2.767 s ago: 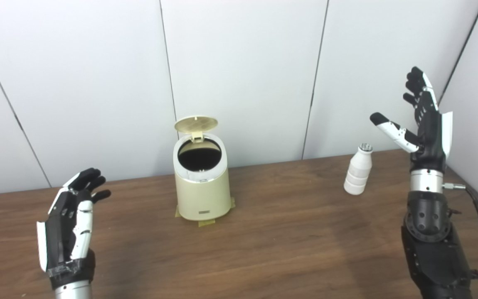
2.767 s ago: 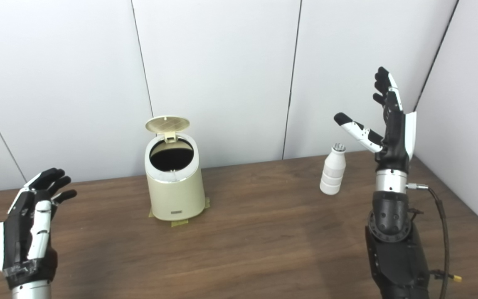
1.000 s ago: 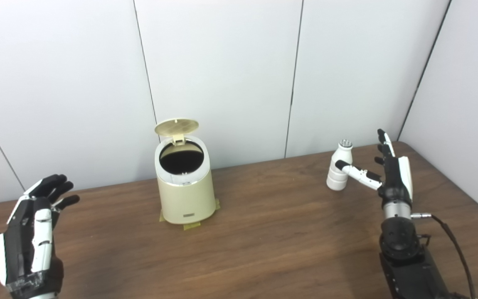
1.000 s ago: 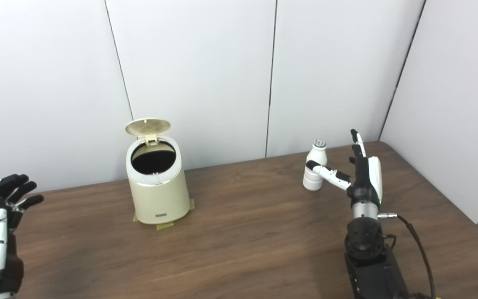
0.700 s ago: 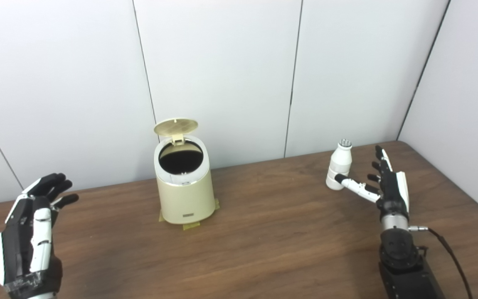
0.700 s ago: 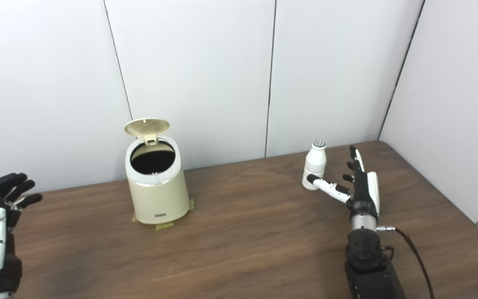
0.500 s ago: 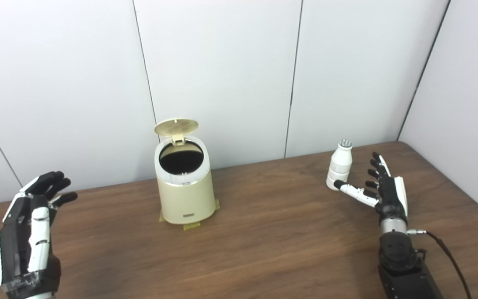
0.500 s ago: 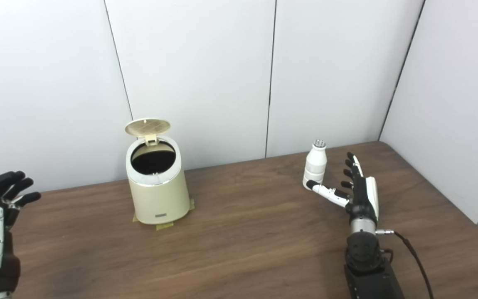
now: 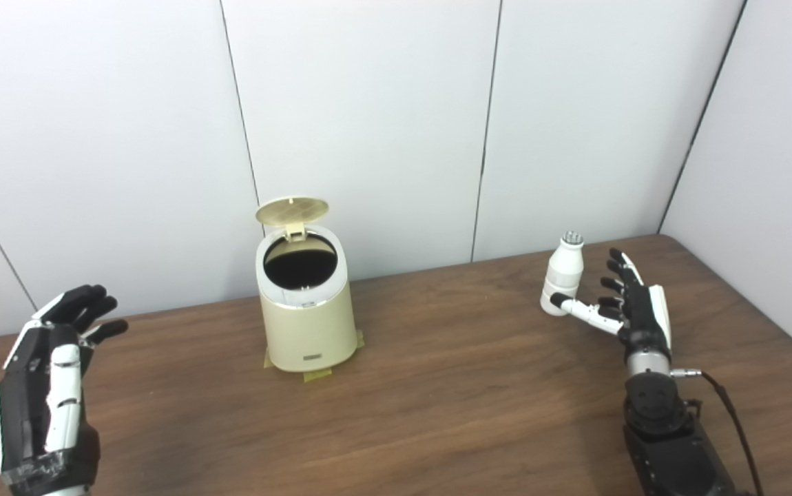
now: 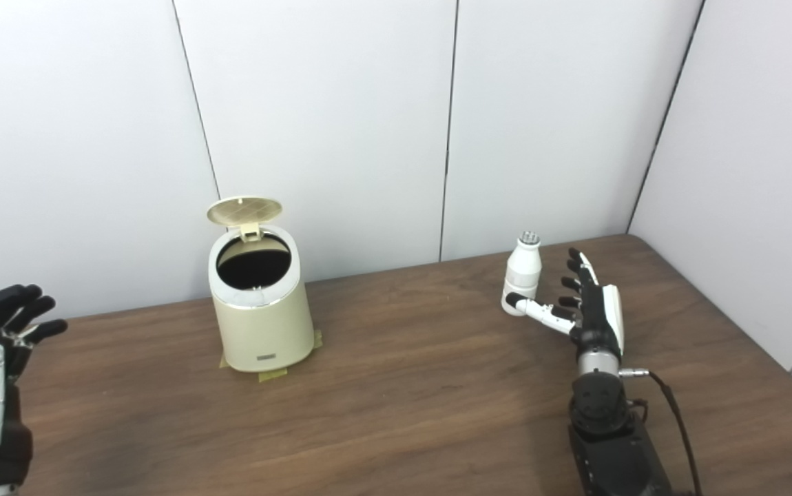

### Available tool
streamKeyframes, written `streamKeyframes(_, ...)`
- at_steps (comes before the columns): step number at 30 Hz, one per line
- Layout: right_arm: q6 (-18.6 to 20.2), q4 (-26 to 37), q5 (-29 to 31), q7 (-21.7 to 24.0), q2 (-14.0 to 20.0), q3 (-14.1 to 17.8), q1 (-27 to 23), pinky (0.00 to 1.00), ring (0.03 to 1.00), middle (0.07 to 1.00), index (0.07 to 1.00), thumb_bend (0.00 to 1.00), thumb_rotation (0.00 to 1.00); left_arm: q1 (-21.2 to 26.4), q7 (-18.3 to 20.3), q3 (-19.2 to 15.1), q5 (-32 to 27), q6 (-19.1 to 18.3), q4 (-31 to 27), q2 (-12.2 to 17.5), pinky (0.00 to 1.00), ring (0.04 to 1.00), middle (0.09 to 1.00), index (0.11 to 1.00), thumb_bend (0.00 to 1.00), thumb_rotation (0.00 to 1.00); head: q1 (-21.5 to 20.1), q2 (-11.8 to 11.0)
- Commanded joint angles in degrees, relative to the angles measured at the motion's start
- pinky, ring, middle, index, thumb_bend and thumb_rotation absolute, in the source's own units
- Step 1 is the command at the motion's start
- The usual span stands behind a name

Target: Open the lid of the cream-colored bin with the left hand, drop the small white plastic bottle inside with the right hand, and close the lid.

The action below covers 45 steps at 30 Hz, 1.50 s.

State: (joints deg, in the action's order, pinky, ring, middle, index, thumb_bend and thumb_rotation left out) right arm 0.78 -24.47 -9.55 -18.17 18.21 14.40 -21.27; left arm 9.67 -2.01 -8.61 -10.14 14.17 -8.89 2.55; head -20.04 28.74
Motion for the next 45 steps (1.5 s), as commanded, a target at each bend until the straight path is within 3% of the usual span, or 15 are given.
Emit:
streamKeyframes(1, -1.17, 0.56, 0.10, 0.16, 2.22, 0.02, -3.20, 0.79, 0.882, 0.910, 0.931, 0.89, 0.32, 1.49, 0.14, 0.01, -0.11, 0.58, -2.23, 0.26, 0.65, 0.744, 0.751, 0.723, 0.27, 0.55, -0.04, 0.06)
streamKeyframes(7, 0.38, -0.07, 0.13, 0.64, 3.24, -0.59, -4.44, 0.79, 0.897, 0.925, 0.932, 0.88, 0.31, 1.45, 0.09, 0.17, 0.27, 0.65, -2.41, 0.11, 0.64, 0.741, 0.749, 0.720, 0.25, 0.55, 0.01, 0.10)
streamKeyframes(15, 0.58, -0.93, -0.20, 1.08, 4.03, -1.75, -5.53, 0.66, 0.804, 0.875, 0.921, 0.87, 0.32, 1.50, -0.29, 0.11, 0.48, -0.05, -2.91, -0.26, 0.64, 0.739, 0.749, 0.721, 0.25, 0.55, 0.15, 0.22)
streamKeyframes(25, 0.85, -3.07, -1.46, 1.84, 5.27, -3.40, -7.33, 0.67, 0.787, 0.849, 0.897, 0.87, 0.31, 1.51, -0.69, 0.14, 1.06, -1.11, -3.72, -0.59, 0.64, 0.738, 0.747, 0.717, 0.25, 0.55, 0.39, 0.39)
streamKeyframes(30, 1.43, -4.61, -2.67, 1.09, 5.50, -4.35, -8.41, 0.61, 0.723, 0.789, 0.863, 0.89, 0.33, 1.38, -0.66, 0.17, 1.00, -1.43, -4.17, -0.61, 0.64, 0.738, 0.745, 0.714, 0.24, 0.55, 0.57, 0.55)
streamKeyframes(33, 1.76, -4.89, -1.47, 2.03, 5.12, -3.95, -8.81, 0.65, 0.761, 0.814, 0.865, 0.87, 0.29, 1.36, -0.62, 0.20, 0.87, -1.74, -4.52, -0.64, 0.63, 0.734, 0.742, 0.713, 0.24, 0.55, 0.63, 0.61)
streamKeyframes(36, 2.30, -5.20, -1.97, 2.43, 5.30, -4.64, -9.02, 0.69, 0.801, 0.845, 0.872, 0.89, 0.33, 1.36, -0.66, 0.19, 0.77, -2.00, -4.82, -0.72, 0.64, 0.735, 0.743, 0.712, 0.24, 0.55, 0.64, 0.65)
streamKeyframes(40, 1.85, -5.58, -1.48, 2.64, 5.13, -4.89, -9.36, 0.66, 0.786, 0.843, 0.873, 0.87, 0.32, 1.34, -0.81, 0.19, 1.01, -2.37, -5.07, -0.83, 0.64, 0.734, 0.744, 0.712, 0.24, 0.54, 0.64, 0.65)
streamKeyframes(45, 1.68, -5.75, -1.95, 2.11, 5.20, -5.35, -9.32, 0.69, 0.795, 0.848, 0.877, 0.87, 0.31, 1.38, -0.70, 0.13, 0.91, -2.10, -4.81, -0.72, 0.64, 0.737, 0.745, 0.713, 0.24, 0.54, 0.66, 0.68)
